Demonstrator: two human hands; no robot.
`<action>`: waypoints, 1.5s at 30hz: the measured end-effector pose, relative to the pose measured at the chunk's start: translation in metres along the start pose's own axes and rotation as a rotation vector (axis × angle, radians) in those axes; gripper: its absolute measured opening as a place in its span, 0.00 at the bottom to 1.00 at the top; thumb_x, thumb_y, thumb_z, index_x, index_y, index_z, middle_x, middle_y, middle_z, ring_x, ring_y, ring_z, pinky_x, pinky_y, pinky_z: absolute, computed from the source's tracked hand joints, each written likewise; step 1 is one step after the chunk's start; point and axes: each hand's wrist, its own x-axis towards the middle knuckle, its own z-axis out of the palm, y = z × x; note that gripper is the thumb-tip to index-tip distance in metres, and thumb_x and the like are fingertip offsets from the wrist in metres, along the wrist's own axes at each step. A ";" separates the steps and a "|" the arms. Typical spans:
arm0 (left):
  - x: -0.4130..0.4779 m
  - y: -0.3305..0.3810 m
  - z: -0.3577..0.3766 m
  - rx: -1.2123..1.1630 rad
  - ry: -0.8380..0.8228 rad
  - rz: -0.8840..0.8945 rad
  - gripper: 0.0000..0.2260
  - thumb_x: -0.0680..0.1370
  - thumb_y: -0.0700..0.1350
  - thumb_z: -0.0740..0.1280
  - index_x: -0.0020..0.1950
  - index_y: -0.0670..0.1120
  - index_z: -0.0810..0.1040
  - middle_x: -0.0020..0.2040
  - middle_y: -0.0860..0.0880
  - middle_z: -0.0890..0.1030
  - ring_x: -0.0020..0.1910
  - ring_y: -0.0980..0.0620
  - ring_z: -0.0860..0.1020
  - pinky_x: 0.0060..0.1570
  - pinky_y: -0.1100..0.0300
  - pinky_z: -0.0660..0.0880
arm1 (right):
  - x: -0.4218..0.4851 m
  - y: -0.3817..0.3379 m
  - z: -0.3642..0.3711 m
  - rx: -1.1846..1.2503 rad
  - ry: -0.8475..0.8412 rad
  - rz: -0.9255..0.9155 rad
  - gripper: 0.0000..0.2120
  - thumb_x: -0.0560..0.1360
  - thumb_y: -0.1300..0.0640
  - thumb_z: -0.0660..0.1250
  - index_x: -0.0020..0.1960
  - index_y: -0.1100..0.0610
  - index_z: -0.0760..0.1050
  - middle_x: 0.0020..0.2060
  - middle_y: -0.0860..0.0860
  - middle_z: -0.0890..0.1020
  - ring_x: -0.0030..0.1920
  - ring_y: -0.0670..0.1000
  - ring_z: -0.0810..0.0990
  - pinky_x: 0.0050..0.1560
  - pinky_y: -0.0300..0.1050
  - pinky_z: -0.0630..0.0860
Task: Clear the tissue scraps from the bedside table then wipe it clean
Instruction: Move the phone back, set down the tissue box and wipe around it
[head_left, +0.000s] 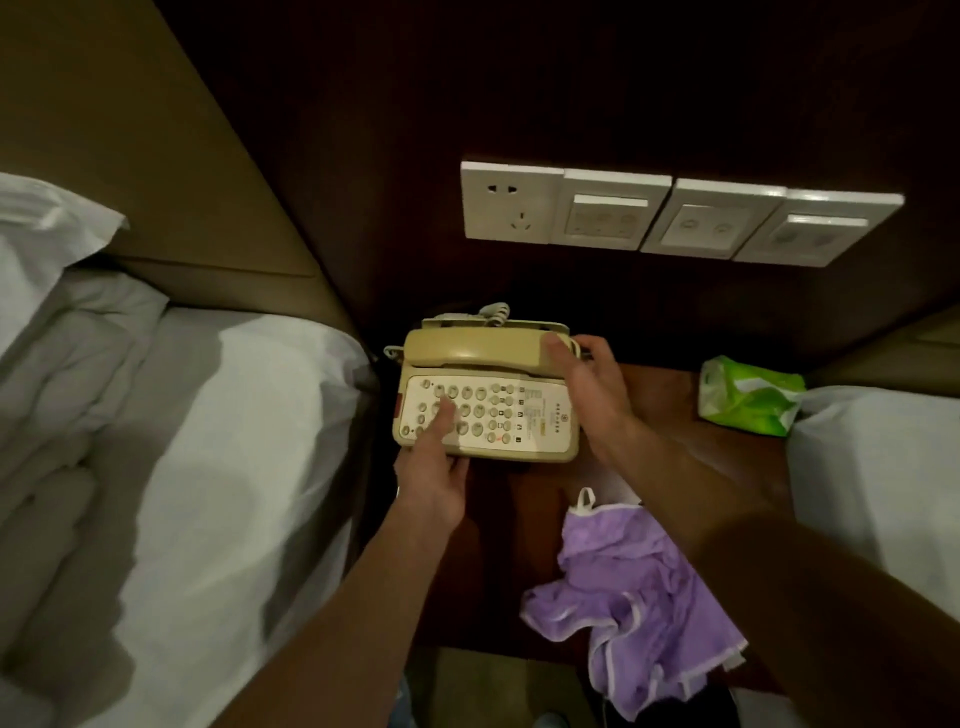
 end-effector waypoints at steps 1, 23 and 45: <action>-0.002 -0.003 -0.001 0.004 -0.037 -0.007 0.24 0.72 0.44 0.79 0.67 0.48 0.78 0.55 0.47 0.87 0.55 0.48 0.85 0.50 0.54 0.82 | 0.001 -0.001 0.001 -0.013 0.014 0.011 0.17 0.75 0.36 0.69 0.57 0.45 0.73 0.57 0.52 0.80 0.50 0.52 0.84 0.39 0.45 0.79; 0.029 0.090 -0.058 0.374 -0.302 0.106 0.31 0.70 0.46 0.78 0.72 0.54 0.74 0.60 0.46 0.86 0.60 0.43 0.84 0.59 0.43 0.79 | -0.001 0.033 -0.013 -0.552 0.168 0.031 0.24 0.74 0.40 0.71 0.60 0.55 0.71 0.58 0.53 0.74 0.53 0.54 0.77 0.56 0.51 0.79; 0.040 0.125 -0.048 0.612 -0.393 0.021 0.22 0.76 0.45 0.74 0.69 0.47 0.78 0.57 0.42 0.86 0.54 0.43 0.86 0.42 0.51 0.85 | 0.040 0.048 -0.048 -0.638 0.357 0.205 0.43 0.74 0.38 0.69 0.76 0.65 0.59 0.68 0.63 0.73 0.64 0.65 0.77 0.62 0.56 0.77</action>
